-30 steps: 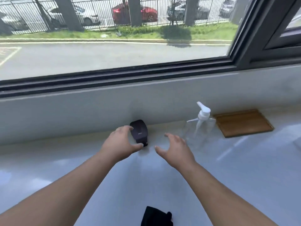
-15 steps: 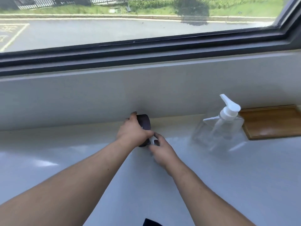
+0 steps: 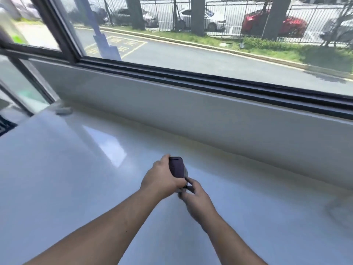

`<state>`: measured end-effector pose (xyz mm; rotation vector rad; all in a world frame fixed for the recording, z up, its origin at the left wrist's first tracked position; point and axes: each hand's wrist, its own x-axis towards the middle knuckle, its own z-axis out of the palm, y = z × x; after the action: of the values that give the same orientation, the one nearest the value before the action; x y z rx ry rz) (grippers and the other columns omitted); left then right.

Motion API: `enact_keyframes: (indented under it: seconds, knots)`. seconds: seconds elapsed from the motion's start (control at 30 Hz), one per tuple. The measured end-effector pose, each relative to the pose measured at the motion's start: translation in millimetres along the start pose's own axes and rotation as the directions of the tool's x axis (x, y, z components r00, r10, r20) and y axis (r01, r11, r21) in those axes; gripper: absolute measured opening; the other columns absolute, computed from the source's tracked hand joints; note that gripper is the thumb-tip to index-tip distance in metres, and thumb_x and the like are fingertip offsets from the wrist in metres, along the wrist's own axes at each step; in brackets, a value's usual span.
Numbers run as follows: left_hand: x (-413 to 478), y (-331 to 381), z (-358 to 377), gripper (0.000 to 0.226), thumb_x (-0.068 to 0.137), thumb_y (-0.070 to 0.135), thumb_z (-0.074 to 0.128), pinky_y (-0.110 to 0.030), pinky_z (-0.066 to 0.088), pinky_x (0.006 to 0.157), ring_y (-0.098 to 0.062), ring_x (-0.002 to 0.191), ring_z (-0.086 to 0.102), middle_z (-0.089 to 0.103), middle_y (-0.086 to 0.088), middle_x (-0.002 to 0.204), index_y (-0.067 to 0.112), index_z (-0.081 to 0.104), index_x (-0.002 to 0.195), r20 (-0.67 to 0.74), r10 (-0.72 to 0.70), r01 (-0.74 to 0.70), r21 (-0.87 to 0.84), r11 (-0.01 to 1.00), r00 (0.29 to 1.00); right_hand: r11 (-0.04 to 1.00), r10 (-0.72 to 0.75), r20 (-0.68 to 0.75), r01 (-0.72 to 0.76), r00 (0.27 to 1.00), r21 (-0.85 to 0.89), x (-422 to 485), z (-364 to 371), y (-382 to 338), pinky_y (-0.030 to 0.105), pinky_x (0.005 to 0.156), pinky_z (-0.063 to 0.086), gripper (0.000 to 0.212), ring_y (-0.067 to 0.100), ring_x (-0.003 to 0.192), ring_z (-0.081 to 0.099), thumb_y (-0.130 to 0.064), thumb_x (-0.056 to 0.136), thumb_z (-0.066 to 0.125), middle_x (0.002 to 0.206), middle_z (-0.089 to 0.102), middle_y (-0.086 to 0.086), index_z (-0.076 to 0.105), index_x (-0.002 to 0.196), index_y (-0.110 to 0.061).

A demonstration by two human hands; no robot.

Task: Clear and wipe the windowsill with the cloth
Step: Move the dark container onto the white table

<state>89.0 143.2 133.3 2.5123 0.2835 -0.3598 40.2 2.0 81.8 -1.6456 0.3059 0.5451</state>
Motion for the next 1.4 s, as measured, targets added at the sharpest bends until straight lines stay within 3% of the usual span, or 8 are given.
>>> enact_keyframes:
  seconds: [0.3, 0.5, 0.77, 0.93, 1.13, 1.2, 1.27, 1.4]
  knots:
    - [-112, -283, -134, 0.108, 0.059, 0.054, 0.074, -0.029, 0.041, 0.064, -0.02, 0.097, 0.055, 0.044, 0.009, 0.114, 0.036, 0.028, 0.155, -0.199, -0.381, 0.346, -0.187, 0.919, 0.903, 0.961, 0.033, 0.413, 0.085, 0.91, -0.263, -51, 293, -8, 0.024, 0.078, 0.05, 0.049, 0.008, 0.102, 0.067, -0.021, 0.094, 0.062, 0.132, 0.066, -0.01, 0.051, 0.139, -0.039]
    - [-212, -449, -200, 0.109, 0.06, 0.052, 0.075, -0.035, 0.051, 0.079, -0.026, 0.114, 0.061, 0.052, 0.001, 0.134, 0.033, 0.028, 0.157, -0.266, -0.579, 0.504, -0.302, 0.809, 0.77, 0.929, 0.125, 0.593, 0.116, 0.795, -0.351, -109, 481, 12, 0.026, 0.071, 0.042, 0.07, 0.01, 0.079, 0.058, -0.029, 0.071, 0.062, 0.115, 0.066, -0.003, 0.054, 0.141, -0.032]
    - [-312, -606, -240, 0.109, 0.065, 0.052, 0.077, -0.038, 0.052, 0.09, -0.032, 0.124, 0.058, 0.05, -0.006, 0.141, 0.031, 0.025, 0.159, -0.291, -0.736, 0.633, -0.378, 0.676, 0.611, 0.886, 0.211, 0.713, 0.177, 0.669, -0.428, -179, 652, 55, 0.031, 0.086, 0.05, 0.066, 0.011, 0.106, 0.065, -0.032, 0.076, 0.063, 0.126, 0.07, -0.005, 0.051, 0.141, -0.035]
    - [-331, -649, -233, 0.108, 0.065, 0.052, 0.076, -0.038, 0.052, 0.089, -0.034, 0.121, 0.059, 0.05, -0.008, 0.139, 0.031, 0.025, 0.158, -0.259, -0.764, 0.657, -0.395, 0.642, 0.591, 0.858, 0.261, 0.699, 0.173, 0.665, -0.484, -193, 694, 84, 0.03, 0.086, 0.049, 0.063, 0.013, 0.107, 0.062, -0.021, 0.089, 0.062, 0.137, 0.064, -0.001, 0.045, 0.149, -0.031]
    - [-323, -666, -208, 0.107, 0.068, 0.053, 0.075, -0.038, 0.049, 0.09, -0.035, 0.125, 0.058, 0.048, -0.008, 0.142, 0.031, 0.023, 0.16, -0.165, -0.762, 0.685, -0.351, 0.638, 0.626, 0.799, 0.338, 0.658, 0.164, 0.673, -0.578, -185, 696, 105, 0.025, 0.076, 0.045, 0.061, 0.01, 0.094, 0.058, -0.019, 0.088, 0.06, 0.121, 0.066, -0.004, 0.047, 0.147, -0.027]
    - [-319, -661, -206, 0.108, 0.069, 0.058, 0.073, -0.041, 0.05, 0.096, -0.034, 0.128, 0.054, 0.045, -0.008, 0.145, 0.03, 0.021, 0.16, -0.146, -0.764, 0.701, -0.317, 0.638, 0.629, 0.755, 0.347, 0.658, 0.217, 0.669, -0.619, -180, 688, 101, 0.026, 0.08, 0.046, 0.07, 0.009, 0.108, 0.058, -0.024, 0.088, 0.059, 0.138, 0.061, -0.004, 0.039, 0.155, -0.029]
    - [-312, -649, -214, 0.109, 0.069, 0.068, 0.067, -0.045, 0.046, 0.101, -0.033, 0.137, 0.043, 0.039, -0.005, 0.154, 0.029, 0.022, 0.16, -0.194, -0.741, 0.708, -0.22, 0.671, 0.643, 0.679, 0.281, 0.648, 0.331, 0.708, -0.655, -173, 673, 86, 0.027, 0.084, 0.047, 0.079, 0.012, 0.122, 0.055, -0.03, 0.088, 0.057, 0.158, 0.047, -0.002, 0.028, 0.161, -0.033]
    - [-280, -594, -245, 0.1, 0.074, 0.073, 0.059, -0.046, 0.04, 0.109, -0.027, 0.149, 0.03, 0.033, 0.003, 0.167, 0.03, 0.03, 0.159, -0.327, -0.568, 0.571, -0.099, 0.815, 0.755, 0.384, -0.113, 0.601, 0.592, 0.792, -0.709, -143, 605, 28, 0.035, 0.112, 0.04, 0.075, 0.015, 0.149, 0.034, -0.053, 0.093, 0.052, 0.164, 0.038, -0.011, 0.03, 0.161, -0.031]
